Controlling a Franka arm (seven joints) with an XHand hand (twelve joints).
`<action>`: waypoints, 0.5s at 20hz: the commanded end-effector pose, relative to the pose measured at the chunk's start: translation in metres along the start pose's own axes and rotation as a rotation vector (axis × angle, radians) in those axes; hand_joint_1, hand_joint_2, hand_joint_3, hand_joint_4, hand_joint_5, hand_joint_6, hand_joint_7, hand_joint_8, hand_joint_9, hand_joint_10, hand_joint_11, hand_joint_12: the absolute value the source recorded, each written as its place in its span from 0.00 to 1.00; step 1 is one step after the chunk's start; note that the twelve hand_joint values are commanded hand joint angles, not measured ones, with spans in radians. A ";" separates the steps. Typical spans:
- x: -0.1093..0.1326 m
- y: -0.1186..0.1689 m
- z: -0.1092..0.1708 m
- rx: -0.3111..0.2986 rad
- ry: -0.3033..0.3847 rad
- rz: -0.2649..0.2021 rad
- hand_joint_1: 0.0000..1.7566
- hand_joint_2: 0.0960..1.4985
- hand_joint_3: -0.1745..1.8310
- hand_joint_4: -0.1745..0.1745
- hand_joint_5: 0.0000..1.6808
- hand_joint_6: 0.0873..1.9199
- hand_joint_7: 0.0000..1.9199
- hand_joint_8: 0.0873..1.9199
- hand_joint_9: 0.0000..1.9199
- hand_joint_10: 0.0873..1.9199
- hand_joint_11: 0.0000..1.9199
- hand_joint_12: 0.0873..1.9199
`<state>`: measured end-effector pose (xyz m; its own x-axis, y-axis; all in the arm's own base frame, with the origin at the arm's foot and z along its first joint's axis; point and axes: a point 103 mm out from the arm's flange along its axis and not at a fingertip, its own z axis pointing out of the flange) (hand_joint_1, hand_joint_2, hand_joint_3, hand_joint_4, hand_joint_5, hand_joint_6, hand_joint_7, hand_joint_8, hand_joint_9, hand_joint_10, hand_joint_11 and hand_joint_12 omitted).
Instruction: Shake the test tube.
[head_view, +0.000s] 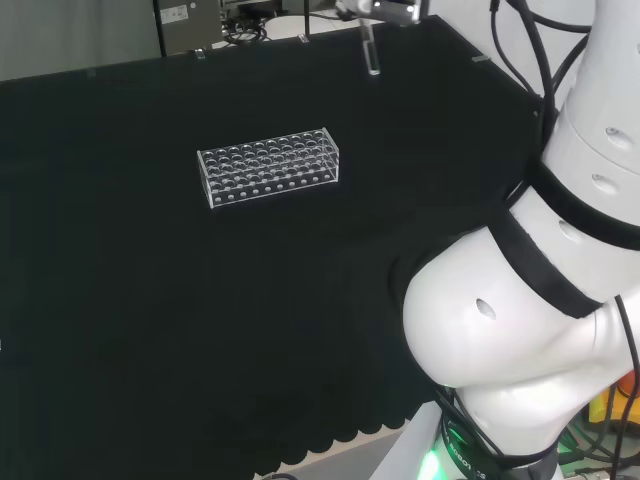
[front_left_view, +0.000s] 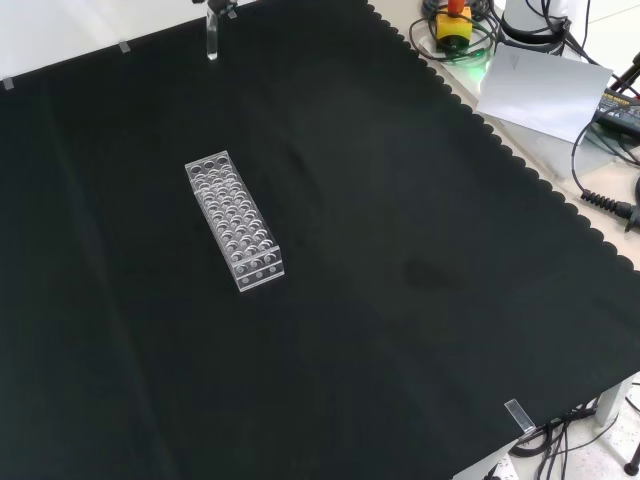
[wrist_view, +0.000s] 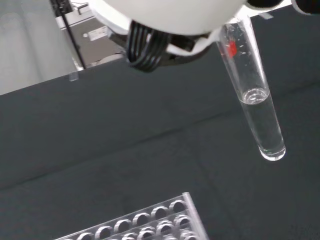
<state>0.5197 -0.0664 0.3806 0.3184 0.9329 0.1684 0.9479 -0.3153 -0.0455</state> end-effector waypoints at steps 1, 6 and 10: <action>0.073 -0.003 0.013 0.032 0.048 -0.117 0.70 0.39 0.39 0.00 0.84 0.17 0.95 0.16 0.91 0.11 0.70 0.44; 0.140 -0.013 0.026 0.067 0.083 -0.231 0.70 0.39 0.39 0.00 0.84 0.17 0.95 0.16 0.91 0.11 0.70 0.44; 0.184 -0.025 0.032 0.097 0.115 -0.309 0.70 0.39 0.39 0.00 0.84 0.17 0.95 0.16 0.91 0.11 0.70 0.44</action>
<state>0.5455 0.0549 0.3794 0.1195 0.9664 0.2277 0.9924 -0.1096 -0.0554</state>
